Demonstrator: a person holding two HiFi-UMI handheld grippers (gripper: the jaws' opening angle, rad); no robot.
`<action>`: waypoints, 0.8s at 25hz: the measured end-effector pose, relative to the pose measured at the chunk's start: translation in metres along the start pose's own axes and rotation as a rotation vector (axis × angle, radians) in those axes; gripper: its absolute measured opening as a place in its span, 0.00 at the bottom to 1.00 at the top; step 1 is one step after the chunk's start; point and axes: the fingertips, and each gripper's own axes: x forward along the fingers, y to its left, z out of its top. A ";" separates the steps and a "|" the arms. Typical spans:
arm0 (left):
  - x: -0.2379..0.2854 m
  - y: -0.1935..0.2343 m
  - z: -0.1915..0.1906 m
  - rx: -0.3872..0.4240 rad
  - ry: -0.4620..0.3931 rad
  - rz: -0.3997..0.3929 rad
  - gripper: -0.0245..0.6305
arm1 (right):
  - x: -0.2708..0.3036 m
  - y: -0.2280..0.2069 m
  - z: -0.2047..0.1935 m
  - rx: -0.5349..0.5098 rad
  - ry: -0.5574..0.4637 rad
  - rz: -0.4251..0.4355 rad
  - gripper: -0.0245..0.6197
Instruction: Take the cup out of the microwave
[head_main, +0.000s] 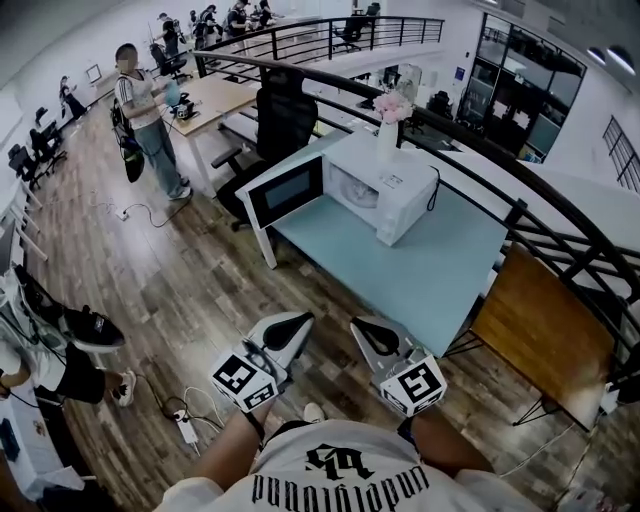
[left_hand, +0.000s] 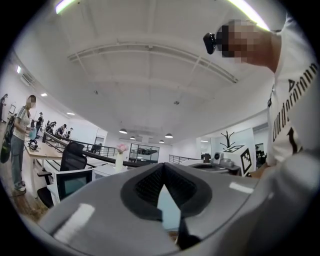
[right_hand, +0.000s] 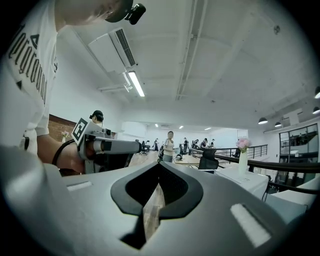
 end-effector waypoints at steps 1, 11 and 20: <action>-0.003 0.009 0.003 0.006 0.000 -0.005 0.11 | 0.011 0.000 0.002 -0.001 -0.002 -0.002 0.04; -0.020 0.080 0.011 0.026 0.010 -0.005 0.11 | 0.086 0.001 0.000 0.021 -0.008 -0.002 0.04; -0.010 0.125 0.004 0.018 0.027 0.016 0.11 | 0.134 -0.020 -0.012 0.047 -0.009 0.028 0.04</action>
